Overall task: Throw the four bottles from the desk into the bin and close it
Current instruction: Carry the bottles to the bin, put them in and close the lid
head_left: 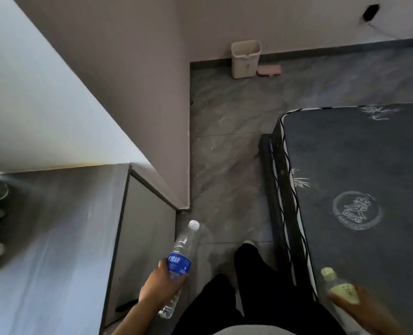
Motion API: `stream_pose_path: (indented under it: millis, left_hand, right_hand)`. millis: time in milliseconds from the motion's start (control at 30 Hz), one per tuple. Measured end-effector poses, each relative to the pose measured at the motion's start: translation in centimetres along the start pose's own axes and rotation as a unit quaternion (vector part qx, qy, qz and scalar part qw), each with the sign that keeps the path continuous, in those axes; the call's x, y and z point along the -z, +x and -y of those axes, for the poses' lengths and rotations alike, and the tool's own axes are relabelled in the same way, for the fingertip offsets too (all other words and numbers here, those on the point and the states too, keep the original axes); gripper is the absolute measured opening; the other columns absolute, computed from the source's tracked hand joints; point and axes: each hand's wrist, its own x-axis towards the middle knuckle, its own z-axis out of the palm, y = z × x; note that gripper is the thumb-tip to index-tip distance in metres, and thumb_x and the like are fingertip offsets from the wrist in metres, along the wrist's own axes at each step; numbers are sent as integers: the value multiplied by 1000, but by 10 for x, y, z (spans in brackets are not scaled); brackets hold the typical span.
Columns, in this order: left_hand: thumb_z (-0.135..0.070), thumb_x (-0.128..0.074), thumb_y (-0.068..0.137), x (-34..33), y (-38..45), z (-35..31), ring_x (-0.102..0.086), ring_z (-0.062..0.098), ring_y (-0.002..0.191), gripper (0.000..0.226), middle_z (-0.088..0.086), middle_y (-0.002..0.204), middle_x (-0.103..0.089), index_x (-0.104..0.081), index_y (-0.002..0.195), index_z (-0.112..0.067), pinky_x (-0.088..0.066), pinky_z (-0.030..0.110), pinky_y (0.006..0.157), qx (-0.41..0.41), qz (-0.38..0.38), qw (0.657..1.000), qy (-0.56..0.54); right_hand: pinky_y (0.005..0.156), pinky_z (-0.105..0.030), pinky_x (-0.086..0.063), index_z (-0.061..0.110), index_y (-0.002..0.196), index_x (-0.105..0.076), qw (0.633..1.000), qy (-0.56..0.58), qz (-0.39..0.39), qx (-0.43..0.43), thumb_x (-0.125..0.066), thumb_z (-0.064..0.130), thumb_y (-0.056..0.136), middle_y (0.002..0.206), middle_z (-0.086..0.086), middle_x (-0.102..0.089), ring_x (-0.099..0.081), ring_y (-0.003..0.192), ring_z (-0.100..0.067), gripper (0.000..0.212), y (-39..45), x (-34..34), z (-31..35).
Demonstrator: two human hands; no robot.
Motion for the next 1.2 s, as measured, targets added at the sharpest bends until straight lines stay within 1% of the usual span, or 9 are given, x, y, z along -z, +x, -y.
stream_pose_path:
  millis: [100,200,300,433,667,833,933,1033,1200]
  left_hand:
    - [-46,-66,72,5,17,-27,-60,30,105,70,11,119,-63,-39,127,-13,-48,36,89,0,2,1000,3]
    - [-46,-67,72,7,31,-48,-60,30,108,71,13,121,-62,-39,128,-13,-46,33,88,20,11,1000,9]
    - [-47,-67,72,9,39,-62,-59,30,109,71,14,121,-62,-40,128,-12,-46,33,87,42,14,999,6]
    - [-47,-68,71,20,52,-74,-59,30,108,73,15,121,-61,-39,128,-11,-44,33,86,76,36,996,-17]
    - [-47,-71,71,57,114,-114,-56,24,113,78,12,130,-56,-37,131,-10,-43,32,95,90,82,992,-39]
    - [-45,-72,68,85,159,-160,-59,25,97,70,11,115,-64,-46,123,-12,-40,29,77,47,25,998,-16]
    - [-40,-74,68,105,186,-199,-61,27,91,60,12,108,-66,-50,116,-11,-39,27,73,15,7,1000,1]
    - [-37,-75,69,119,212,-239,-58,24,82,54,13,105,-67,-51,110,-9,-38,25,70,-6,-10,1000,-6]
    - [-34,-77,67,136,252,-293,-62,30,96,60,14,106,-66,-51,114,-7,-39,26,73,-6,-24,1000,-5]
  right_hand:
    - [113,-36,-23,4,133,-49,1000,5,-2,-12,-74,26,76,145,-18,-43,-37,136,-30,66,21,17,11]
    - [104,-39,-35,2,131,-48,999,0,3,-42,-75,36,73,135,-22,-52,-49,125,-34,72,45,38,31]
    - [93,-40,-43,5,126,-49,999,-4,8,-32,-75,44,70,125,-22,-58,-55,114,-37,73,69,57,64]
    - [92,-39,-42,7,132,-40,1000,-11,12,-6,-74,47,70,128,-20,-54,-54,115,-37,81,101,76,104]
    - [79,-35,-41,10,127,-43,999,-36,-8,6,-75,48,68,114,-19,-62,-58,104,-35,77,144,94,157]
    - [93,-40,-41,8,132,-41,999,-18,-4,-36,-76,44,68,126,-23,-57,-54,116,-38,81,160,103,179]
    - [93,-40,-40,4,127,-46,997,14,0,-71,-78,38,69,125,-24,-58,-54,115,-37,74,169,114,186]
    - [104,-42,-38,1,126,-51,997,23,23,-76,-77,30,72,127,-21,-59,-53,119,-35,67,183,126,194]
    - [92,-36,-39,4,119,-58,996,-9,-33,-87,-76,41,70,124,-20,-61,-56,116,-33,65,218,157,232]
